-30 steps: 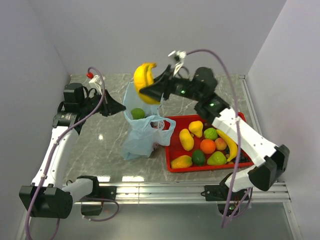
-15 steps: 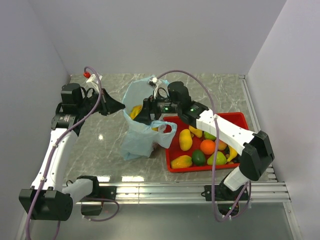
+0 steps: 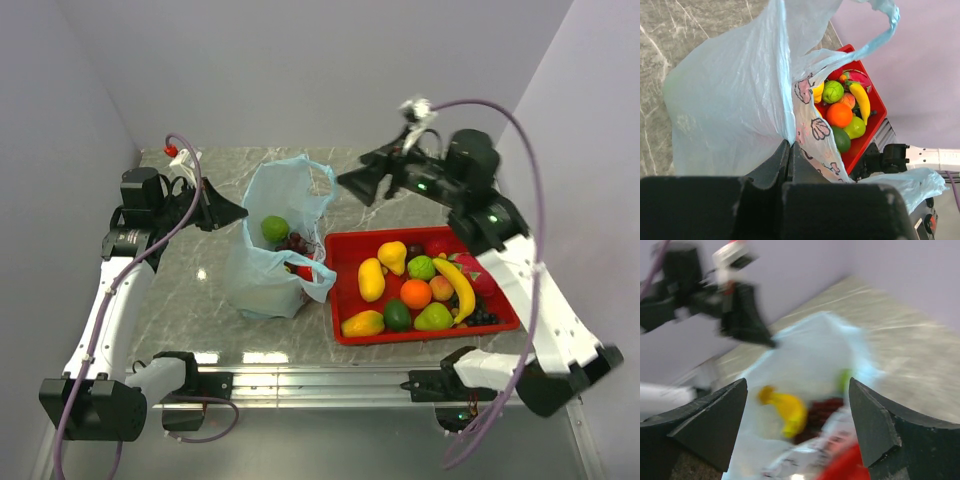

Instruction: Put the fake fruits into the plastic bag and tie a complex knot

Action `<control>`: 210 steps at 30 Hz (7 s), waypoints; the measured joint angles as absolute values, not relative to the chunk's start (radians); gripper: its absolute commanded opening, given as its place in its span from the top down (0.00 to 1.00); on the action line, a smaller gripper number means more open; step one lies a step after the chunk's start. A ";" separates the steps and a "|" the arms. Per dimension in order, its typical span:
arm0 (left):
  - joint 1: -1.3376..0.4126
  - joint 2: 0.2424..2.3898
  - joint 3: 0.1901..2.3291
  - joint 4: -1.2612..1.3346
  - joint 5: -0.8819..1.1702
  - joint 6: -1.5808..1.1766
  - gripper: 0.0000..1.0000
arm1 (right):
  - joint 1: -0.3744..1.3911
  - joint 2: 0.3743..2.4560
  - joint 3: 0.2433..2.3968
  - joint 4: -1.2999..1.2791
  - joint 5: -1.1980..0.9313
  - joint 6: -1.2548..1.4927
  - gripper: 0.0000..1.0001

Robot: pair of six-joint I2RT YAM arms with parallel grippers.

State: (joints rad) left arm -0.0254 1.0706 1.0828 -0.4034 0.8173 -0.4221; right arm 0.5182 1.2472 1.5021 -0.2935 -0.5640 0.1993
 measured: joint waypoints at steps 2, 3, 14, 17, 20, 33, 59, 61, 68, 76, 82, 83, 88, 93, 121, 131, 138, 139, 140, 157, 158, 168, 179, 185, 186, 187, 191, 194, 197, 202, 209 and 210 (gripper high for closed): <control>-0.025 1.071 1.083 -0.403 0.817 -0.422 1.00 | 0.463 1.186 1.484 -0.342 -0.507 0.171 0.14; -0.025 1.071 1.083 -0.403 0.816 -0.422 1.00 | 0.450 1.162 1.456 -0.363 -0.474 0.150 0.13; -0.025 1.076 1.083 -0.405 0.815 -0.410 1.00 | 0.447 1.371 1.048 -0.619 -0.263 0.052 0.07; -0.025 1.077 1.083 -0.408 0.813 -0.408 1.00 | 0.447 1.439 1.005 -0.645 -0.240 0.054 0.07; -0.025 1.077 1.082 -0.411 0.807 -0.405 1.00 | 0.452 1.478 1.005 -0.632 -0.231 0.062 0.07; -0.025 1.077 1.082 -0.438 0.785 -0.382 1.00 | 0.486 1.652 1.008 -0.579 -0.256 0.095 0.47; -0.023 1.068 1.071 -0.426 0.794 -0.364 1.00 | 0.702 1.478 1.502 -0.216 -0.512 0.114 0.68; -0.022 1.071 1.071 -0.421 0.797 -0.368 1.00 | 0.735 1.544 1.496 -0.245 -0.486 0.092 0.44; -0.016 1.084 1.071 -0.422 0.799 -0.361 1.00 | 0.791 1.648 1.555 -0.377 -0.444 0.049 0.08; 0.002 1.135 1.094 -0.415 0.808 -0.352 1.00 | 0.704 1.520 1.715 -0.430 -0.486 -0.002 0.14; 0.035 1.172 1.127 -0.415 0.823 -0.327 1.00 | 0.562 1.375 1.700 -0.388 -0.457 -0.016 0.09; 0.037 1.176 1.130 -0.414 0.824 -0.325 1.00 | 0.542 1.374 1.700 -0.381 -0.457 -0.022 0.06; 0.041 1.193 1.142 -0.415 0.833 -0.311 1.00 | 0.521 1.477 1.696 -0.371 -0.511 -0.047 0.04; 0.042 1.206 1.155 -0.416 0.833 -0.301 1.00 | 0.530 1.619 1.681 -0.369 -0.575 -0.038 0.04; 0.043 1.210 1.165 -0.417 0.833 -0.282 1.00 | 0.557 1.604 1.596 -0.307 -0.754 -0.019 0.08; 0.050 1.216 1.174 -0.435 0.825 -0.270 1.00 | 0.580 1.708 1.686 -0.304 -0.812 0.049 1.00; 0.162 1.391 1.410 -0.525 0.838 -0.170 0.98 | 0.611 1.706 1.835 -0.173 -0.878 0.312 1.00; 0.188 1.422 1.442 -0.530 0.844 -0.158 0.84 | 0.620 1.703 1.842 -0.144 -0.886 0.360 1.00; 0.207 1.444 1.464 -0.533 0.846 -0.142 0.76 | 0.625 1.702 1.844 -0.128 -0.888 0.389 1.00; 0.455 1.138 1.492 -0.691 0.947 -0.099 0.19 | 0.552 1.705 1.772 -0.128 -0.769 0.469 1.00; 0.467 1.123 1.494 -0.720 0.945 -0.081 0.19 | 0.549 1.705 1.772 -0.130 -0.768 0.463 1.00; 0.501 1.093 1.406 -1.008 0.932 0.113 0.12 | 0.541 1.705 1.772 -0.172 -0.777 0.387 1.00; 0.522 1.077 1.328 -0.971 0.890 0.112 0.46 | 0.540 1.705 1.772 -0.210 -0.790 0.334 1.00; 0.522 1.000 1.232 -0.767 1.049 -0.025 1.00 | 0.540 1.705 1.776 -0.212 -0.799 0.312 1.00; 0.523 0.981 1.226 -0.729 1.049 -0.061 1.00 | 0.540 1.706 1.787 -0.216 -0.805 0.310 1.00; 0.524 0.962 1.227 -0.685 1.049 -0.093 1.00 | 0.540 1.709 1.802 -0.217 -0.808 0.308 1.00; 0.532 0.926 1.335 -0.626 1.008 -0.154 1.00 | 0.540 1.736 1.923 -0.224 -0.825 0.297 1.00; 0.537 0.916 1.422 -0.611 0.960 -0.150 1.00 | 0.540 1.729 1.967 -0.215 -0.834 0.268 1.00; 0.538 0.889 1.432 -0.627 0.896 -0.109 1.00 | 0.541 1.703 1.928 -0.208 -0.851 0.227 1.00; 0.538 0.899 1.362 -0.695 0.810 -0.009 0.85 | 0.553 1.687 1.804 -0.209 -0.858 0.168 1.00; 0.541 1.044 1.400 -0.823 0.793 0.097 0.15 | 0.582 1.691 1.694 -0.170 -0.855 0.159 1.00; 0.541 1.069 1.447 -0.830 0.805 0.090 0.02 | 0.585 1.690 1.684 -0.155 -0.854 0.159 1.00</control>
State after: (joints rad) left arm 0.5411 1.0695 1.4467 -0.8303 0.8047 0.0898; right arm 0.5850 1.6901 1.6836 -0.1547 -0.8536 0.1585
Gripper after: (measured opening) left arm 0.816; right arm 0.008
